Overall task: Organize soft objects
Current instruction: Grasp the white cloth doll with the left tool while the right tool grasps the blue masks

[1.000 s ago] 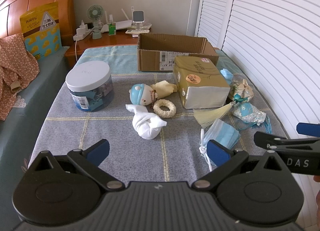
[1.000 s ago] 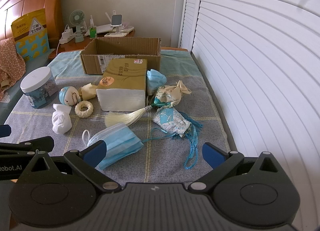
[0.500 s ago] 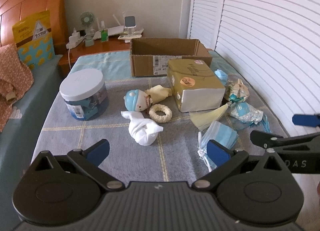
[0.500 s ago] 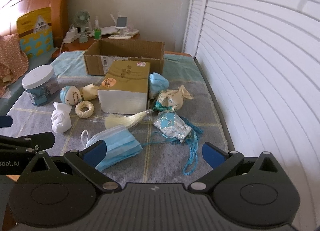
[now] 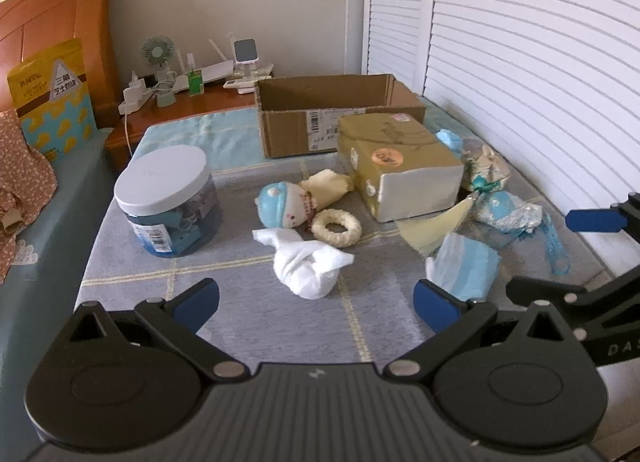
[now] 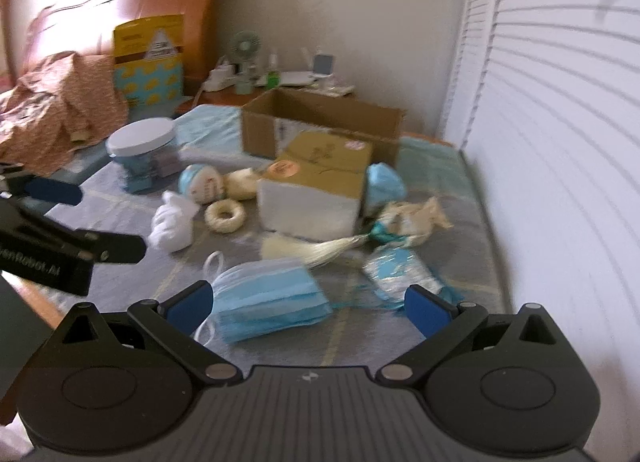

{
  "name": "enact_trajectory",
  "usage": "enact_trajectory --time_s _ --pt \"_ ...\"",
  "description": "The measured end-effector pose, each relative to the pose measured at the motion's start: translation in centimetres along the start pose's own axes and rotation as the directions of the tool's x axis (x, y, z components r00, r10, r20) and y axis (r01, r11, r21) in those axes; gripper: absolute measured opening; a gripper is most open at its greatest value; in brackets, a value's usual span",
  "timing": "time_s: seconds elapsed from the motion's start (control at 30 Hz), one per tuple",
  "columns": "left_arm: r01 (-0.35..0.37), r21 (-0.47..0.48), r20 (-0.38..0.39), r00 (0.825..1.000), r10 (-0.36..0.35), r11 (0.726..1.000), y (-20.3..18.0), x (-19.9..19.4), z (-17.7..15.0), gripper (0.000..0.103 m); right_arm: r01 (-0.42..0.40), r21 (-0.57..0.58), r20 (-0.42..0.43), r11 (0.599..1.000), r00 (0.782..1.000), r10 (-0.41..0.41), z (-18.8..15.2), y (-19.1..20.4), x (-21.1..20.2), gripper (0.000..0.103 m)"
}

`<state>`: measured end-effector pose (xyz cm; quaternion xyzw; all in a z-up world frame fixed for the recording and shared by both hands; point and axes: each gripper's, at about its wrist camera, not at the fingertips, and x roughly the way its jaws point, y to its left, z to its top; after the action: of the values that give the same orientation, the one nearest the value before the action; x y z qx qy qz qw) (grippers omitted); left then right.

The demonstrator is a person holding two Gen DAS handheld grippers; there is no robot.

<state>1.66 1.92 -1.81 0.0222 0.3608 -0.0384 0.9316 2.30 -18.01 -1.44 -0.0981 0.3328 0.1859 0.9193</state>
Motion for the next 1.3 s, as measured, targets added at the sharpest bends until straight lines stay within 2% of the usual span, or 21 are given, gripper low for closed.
enact_trajectory --time_s 0.2,0.37,0.5,0.83,0.93,1.1,1.17,1.3 --pt "0.013 0.003 -0.017 1.0 -0.013 1.0 0.7 0.8 -0.3 0.102 -0.046 0.015 -0.036 0.999 0.998 0.046 -0.3 0.4 1.4 0.103" --pt "0.023 0.003 -0.023 0.999 -0.023 1.0 1.4 1.6 -0.4 0.102 -0.055 -0.006 -0.071 0.998 0.996 0.054 -0.4 0.9 2.8 0.103" --pt "0.041 0.004 -0.034 0.999 -0.041 0.999 1.8 2.3 -0.5 0.102 -0.097 -0.022 -0.101 0.995 0.99 0.094 -0.8 1.3 4.1 0.103" --pt "0.073 -0.009 -0.08 0.994 -0.073 0.997 2.2 4.5 -0.3 0.102 -0.11 -0.037 -0.148 0.993 0.984 0.104 -1.5 0.9 6.5 0.103" --pt "0.075 -0.013 -0.081 0.994 -0.075 0.997 2.3 5.2 -0.3 0.102 -0.107 -0.063 -0.137 0.992 0.986 0.098 -1.7 1.0 6.7 0.103" --pt "0.159 -0.088 -0.083 0.983 -0.166 0.983 3.2 6.5 -0.2 0.102 -0.13 -0.084 -0.086 0.988 0.989 0.122 -2.3 0.7 6.5 0.103" --pt "0.15 -0.097 -0.096 0.983 -0.159 0.984 3.3 7.2 -0.2 0.102 -0.13 -0.086 -0.066 0.988 0.99 0.125 -2.6 0.7 6.4 0.103" --pt "0.102 -0.049 -0.111 0.988 -0.107 0.994 2.9 8.2 -0.1 0.102 -0.125 -0.083 -0.057 0.989 0.991 0.121 -2.6 0.8 6.4 0.103"
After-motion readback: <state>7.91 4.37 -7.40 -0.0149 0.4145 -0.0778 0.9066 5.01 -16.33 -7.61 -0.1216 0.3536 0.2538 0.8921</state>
